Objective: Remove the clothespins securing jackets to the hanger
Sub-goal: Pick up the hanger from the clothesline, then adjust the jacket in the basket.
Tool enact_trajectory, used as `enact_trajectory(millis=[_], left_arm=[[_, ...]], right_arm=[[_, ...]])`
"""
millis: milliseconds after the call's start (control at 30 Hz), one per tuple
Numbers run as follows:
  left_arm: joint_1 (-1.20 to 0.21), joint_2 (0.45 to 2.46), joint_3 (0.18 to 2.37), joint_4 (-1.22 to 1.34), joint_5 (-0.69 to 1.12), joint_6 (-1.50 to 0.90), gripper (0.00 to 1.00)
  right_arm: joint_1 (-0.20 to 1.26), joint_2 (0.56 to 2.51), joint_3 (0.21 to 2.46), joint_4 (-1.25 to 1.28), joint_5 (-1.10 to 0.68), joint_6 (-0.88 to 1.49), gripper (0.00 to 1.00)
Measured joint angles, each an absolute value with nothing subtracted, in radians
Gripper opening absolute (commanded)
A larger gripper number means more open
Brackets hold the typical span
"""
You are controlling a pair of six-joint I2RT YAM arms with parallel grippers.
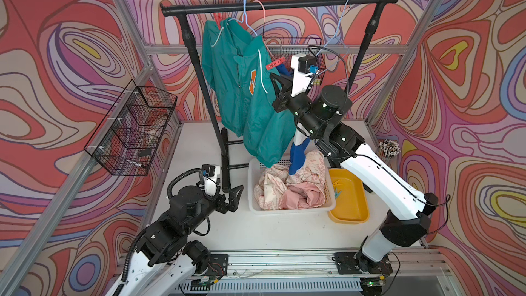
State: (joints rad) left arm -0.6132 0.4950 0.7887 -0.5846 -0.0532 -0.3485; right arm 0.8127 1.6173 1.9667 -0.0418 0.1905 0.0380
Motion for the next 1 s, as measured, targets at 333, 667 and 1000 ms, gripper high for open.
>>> enact_trajectory(millis=[333, 667, 1000], left_arm=[[-0.613, 0.554, 0.82, -0.58, -0.147, -0.314, 1.0], [-0.595, 0.68, 0.948, -0.488, -0.301, -0.226, 1.0], [-0.305, 0.902, 1.04, -0.32, -0.111, -0.261, 1.0]], right_arm=[[0.813, 1.423, 1.837, -0.089, 0.177, 0.078, 0.0], [0.813, 1.258, 1.75, -0.241, 0.136, 0.105, 0.0], [0.813, 1.101, 1.676, -0.373, 0.114, 0.117, 0.0]])
